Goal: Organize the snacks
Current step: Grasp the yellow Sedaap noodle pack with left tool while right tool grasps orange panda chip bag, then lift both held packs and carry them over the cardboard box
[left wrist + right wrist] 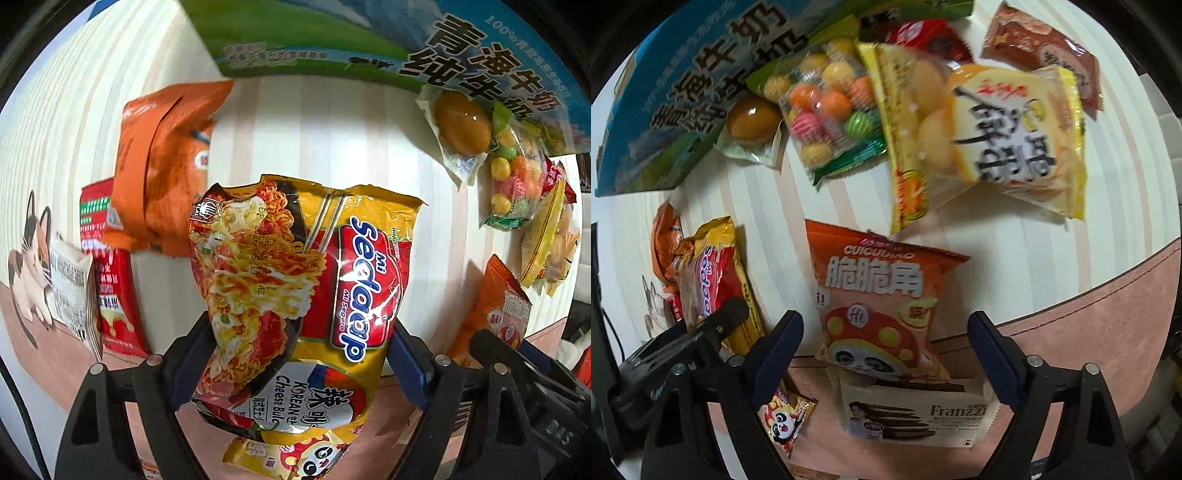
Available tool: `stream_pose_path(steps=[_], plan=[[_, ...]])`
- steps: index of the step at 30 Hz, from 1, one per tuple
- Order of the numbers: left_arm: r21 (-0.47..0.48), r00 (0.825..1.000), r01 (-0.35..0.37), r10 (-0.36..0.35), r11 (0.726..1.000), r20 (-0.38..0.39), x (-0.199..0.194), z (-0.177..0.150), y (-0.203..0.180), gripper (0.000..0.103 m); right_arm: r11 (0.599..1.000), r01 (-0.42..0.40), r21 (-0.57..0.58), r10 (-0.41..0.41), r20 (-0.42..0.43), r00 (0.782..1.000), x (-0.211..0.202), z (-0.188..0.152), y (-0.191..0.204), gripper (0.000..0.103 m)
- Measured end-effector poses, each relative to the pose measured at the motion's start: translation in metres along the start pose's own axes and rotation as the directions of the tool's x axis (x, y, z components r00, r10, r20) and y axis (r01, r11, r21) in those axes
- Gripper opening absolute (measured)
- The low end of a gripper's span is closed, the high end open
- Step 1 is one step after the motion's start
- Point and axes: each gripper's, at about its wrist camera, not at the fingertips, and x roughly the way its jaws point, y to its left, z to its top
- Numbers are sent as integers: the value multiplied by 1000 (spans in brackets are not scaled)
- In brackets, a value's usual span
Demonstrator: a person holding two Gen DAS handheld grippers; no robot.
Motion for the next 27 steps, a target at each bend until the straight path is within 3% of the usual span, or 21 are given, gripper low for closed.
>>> stream_pose_path(steps=[1,3,7,10,15,18,27], plan=[[4,1000,1,-1,1000,5,0,2,-2,87,1000,11,-8,-11,-9,1000,4,0,5,74],[12,1000,-3,3,1000,5,-3,1,-1,88,999,29,-34,-30,-31,999,11,-2,13,61],[23,1000,-3,3,1000,4,-3,3,-12,88,988,95,-119,-100,-39,994,16,-4,26,56],[26,1000,8,-8,1000,8,1,-1,-2,89,961,153,-232,-167,-45,985,17,-8,33,56],[37,1000,11,-12,999,6,-2,2,2,89,942,162,-293,-184,-51,982,22,-14,45,59],[43,1000,23,-23,999,-1,-5,4,-1,89,959,121,-257,-143,-69,987,24,-20,45,74],[105,1000,-15,16,994,-3,12,-10,0,91,990,79,-116,-87,-72,994,40,-31,18,74]])
